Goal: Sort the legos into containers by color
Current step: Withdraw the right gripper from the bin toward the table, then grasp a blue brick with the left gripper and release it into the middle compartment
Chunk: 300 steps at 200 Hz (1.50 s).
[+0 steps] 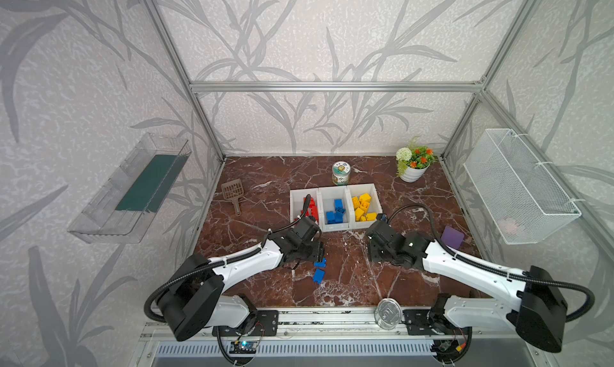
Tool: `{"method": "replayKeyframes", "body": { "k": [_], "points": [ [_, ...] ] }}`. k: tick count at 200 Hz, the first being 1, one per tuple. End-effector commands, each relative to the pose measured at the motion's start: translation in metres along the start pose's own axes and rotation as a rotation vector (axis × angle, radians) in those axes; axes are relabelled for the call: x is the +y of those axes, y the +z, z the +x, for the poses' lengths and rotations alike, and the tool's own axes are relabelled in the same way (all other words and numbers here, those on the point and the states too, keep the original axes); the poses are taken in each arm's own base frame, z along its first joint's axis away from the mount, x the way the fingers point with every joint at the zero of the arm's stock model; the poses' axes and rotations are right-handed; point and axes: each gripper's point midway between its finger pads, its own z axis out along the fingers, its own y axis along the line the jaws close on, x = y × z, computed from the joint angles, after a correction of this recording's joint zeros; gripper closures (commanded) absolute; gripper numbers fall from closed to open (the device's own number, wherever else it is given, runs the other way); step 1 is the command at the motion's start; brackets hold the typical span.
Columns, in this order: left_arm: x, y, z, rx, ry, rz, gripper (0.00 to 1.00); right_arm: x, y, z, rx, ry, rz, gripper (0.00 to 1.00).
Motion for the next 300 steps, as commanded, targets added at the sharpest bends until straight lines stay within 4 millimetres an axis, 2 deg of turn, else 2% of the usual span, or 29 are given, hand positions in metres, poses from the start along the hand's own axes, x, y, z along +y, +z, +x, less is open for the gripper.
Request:
{"method": "replayKeyframes", "body": {
  "k": [1, 90, 170, 195, 217, 236, 251, 275, 300],
  "points": [
    [-0.008, 0.004, 0.007, 0.050, 0.029, 0.000, 0.31, -0.012, -0.007, -0.006, -0.047, 0.040, 0.034, 0.39],
    [-0.005, 0.017, 0.028, 0.122, 0.088, -0.122, 0.34, -0.019, -0.003, 0.006, -0.026, 0.064, 0.030, 0.38],
    [-0.014, 0.029, 0.033, 0.158, 0.212, -0.164, 0.55, -0.027, -0.004, 0.012, -0.029, 0.077, 0.041, 0.38],
    [-0.019, 0.029, 0.031, 0.167, 0.258, -0.162, 0.58, -0.029, -0.005, 0.013, -0.024, 0.078, 0.044, 0.38],
    [-0.028, 0.023, 0.017, 0.133, 0.292, -0.145, 0.62, -0.031, -0.006, 0.016, -0.016, 0.081, 0.047, 0.38],
    [-0.039, 0.014, -0.005, 0.077, 0.323, -0.142, 0.63, -0.033, -0.007, 0.017, -0.018, 0.085, 0.049, 0.38],
    [-0.041, 0.003, -0.033, 0.009, 0.344, -0.209, 0.64, -0.036, -0.009, 0.018, -0.025, 0.089, 0.049, 0.38],
    [-0.055, -0.008, -0.085, -0.077, 0.414, -0.237, 0.64, -0.039, -0.010, 0.018, -0.043, 0.087, 0.049, 0.38],
    [-0.050, -0.006, -0.138, -0.128, 0.316, -0.213, 0.64, -0.037, -0.017, 0.014, -0.057, 0.069, 0.026, 0.38]
  ]
}}
